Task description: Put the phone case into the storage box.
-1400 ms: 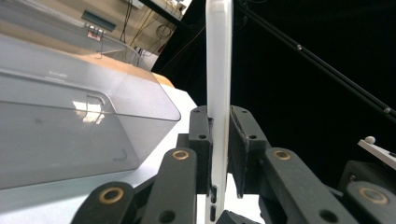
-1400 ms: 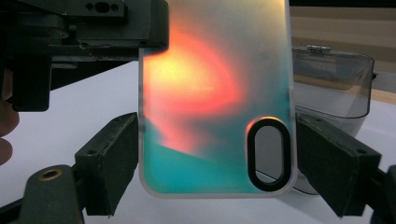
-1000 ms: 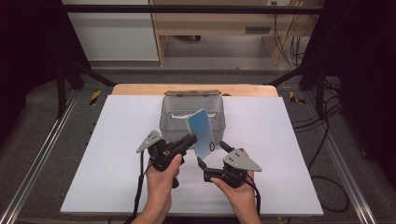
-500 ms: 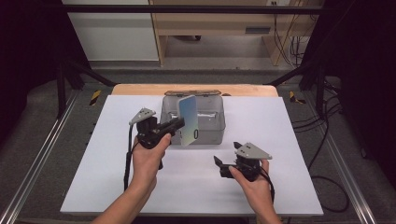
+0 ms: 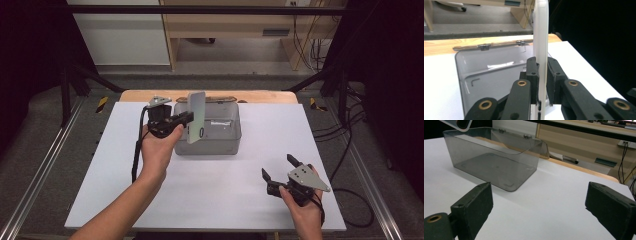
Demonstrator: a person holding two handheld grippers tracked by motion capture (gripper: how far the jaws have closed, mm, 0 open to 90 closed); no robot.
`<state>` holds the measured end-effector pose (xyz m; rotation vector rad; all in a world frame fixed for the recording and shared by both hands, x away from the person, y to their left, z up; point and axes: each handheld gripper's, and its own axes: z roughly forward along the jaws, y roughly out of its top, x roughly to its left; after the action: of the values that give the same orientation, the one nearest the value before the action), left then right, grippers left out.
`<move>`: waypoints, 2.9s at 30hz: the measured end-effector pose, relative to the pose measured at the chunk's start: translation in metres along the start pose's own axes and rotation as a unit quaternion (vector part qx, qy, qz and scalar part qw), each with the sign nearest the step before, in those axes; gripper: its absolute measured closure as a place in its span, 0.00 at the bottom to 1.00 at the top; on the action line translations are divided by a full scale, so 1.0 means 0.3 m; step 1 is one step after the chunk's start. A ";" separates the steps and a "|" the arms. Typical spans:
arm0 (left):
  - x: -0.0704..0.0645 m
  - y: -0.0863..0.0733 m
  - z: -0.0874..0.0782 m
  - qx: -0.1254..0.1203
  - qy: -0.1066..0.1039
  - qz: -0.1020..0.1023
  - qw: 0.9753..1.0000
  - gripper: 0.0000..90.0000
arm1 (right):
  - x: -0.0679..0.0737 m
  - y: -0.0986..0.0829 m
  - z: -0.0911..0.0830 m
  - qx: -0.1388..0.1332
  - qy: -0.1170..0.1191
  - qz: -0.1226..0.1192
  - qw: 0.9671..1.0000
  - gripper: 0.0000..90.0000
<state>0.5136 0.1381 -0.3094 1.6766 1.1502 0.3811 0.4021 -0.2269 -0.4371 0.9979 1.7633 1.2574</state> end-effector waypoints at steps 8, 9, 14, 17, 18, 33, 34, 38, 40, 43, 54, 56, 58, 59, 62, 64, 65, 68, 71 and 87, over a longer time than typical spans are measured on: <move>0.011 0.036 0.039 0.014 0.053 0.036 0.998 0.90 | 0.018 -0.003 0.000 0.008 0.003 -0.008 1.000 0.09; 0.014 0.039 0.045 0.017 0.054 0.030 0.998 0.90 | 0.019 -0.003 0.000 0.008 0.003 -0.006 1.000 0.09; 0.024 0.052 0.066 0.028 0.065 0.016 0.997 0.90 | 0.015 -0.007 0.003 0.014 0.003 -0.004 1.000 0.09; 0.037 0.057 0.077 0.037 0.069 0.004 0.997 0.90 | 0.008 -0.009 0.004 0.015 0.003 -0.001 1.000 0.09; 0.037 0.057 0.077 0.037 0.069 0.004 0.997 0.90 | 0.008 -0.009 0.004 0.015 0.003 -0.001 1.000 0.09; 0.097 0.076 0.136 0.080 0.095 -0.010 0.992 0.90 | 0.029 -0.012 0.016 0.032 0.016 -0.019 0.999 0.09; 0.097 0.076 0.136 0.080 0.095 -0.010 0.992 0.90 | 0.029 -0.012 0.016 0.032 0.016 -0.019 0.999 0.09; 0.108 0.072 0.155 0.090 0.097 -0.016 0.991 0.90 | 0.035 -0.014 0.019 0.038 0.021 -0.023 0.999 0.09; 0.119 0.068 0.164 0.096 0.101 -0.016 0.990 0.90 | 0.036 -0.014 0.020 0.040 0.023 -0.024 0.999 0.09; 0.130 0.066 0.169 0.101 0.103 -0.017 0.989 0.90 | 0.038 -0.015 0.020 0.043 0.024 -0.026 0.998 0.09; 0.142 0.059 0.179 0.109 0.106 -0.017 0.988 0.90 | 0.043 -0.017 0.020 0.047 0.027 -0.031 0.998 0.09; 0.142 0.057 0.181 0.112 0.106 -0.017 0.988 0.90 | 0.043 -0.017 0.021 0.048 0.027 -0.031 0.998 0.09; 0.141 0.055 0.183 0.114 0.106 -0.016 0.988 0.90 | 0.043 -0.017 0.021 0.048 0.027 -0.031 0.998 0.09; 0.140 0.052 0.187 0.117 0.107 -0.015 0.987 0.90 | 0.044 -0.019 0.021 0.048 0.028 -0.030 0.998 0.09; 0.141 0.049 0.191 0.120 0.108 -0.016 0.987 0.90 | 0.046 -0.020 0.024 0.051 0.031 -0.030 0.998 0.09; 0.142 0.045 0.196 0.122 0.109 -0.017 0.986 0.90 | 0.050 -0.021 0.026 0.053 0.033 -0.034 0.997 0.09; 0.145 0.041 0.201 0.125 0.111 -0.017 0.986 0.90 | 0.053 -0.021 0.027 0.054 0.035 -0.035 0.997 0.09; 0.149 0.037 0.207 0.129 0.112 -0.019 0.985 0.90 | 0.055 -0.021 0.027 0.056 0.036 -0.037 0.997 0.09; 0.153 0.030 0.215 0.133 0.113 -0.021 0.984 0.90 | 0.057 -0.023 0.029 0.057 0.038 -0.039 0.997 0.09; 0.187 -0.024 0.263 0.155 0.111 -0.045 0.981 0.90 | 0.071 -0.028 0.041 0.070 0.046 -0.052 0.995 0.09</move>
<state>0.5937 0.1405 -0.3644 1.8751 1.5073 0.3522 0.4026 -0.2048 -0.4508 0.9257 1.9715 1.1450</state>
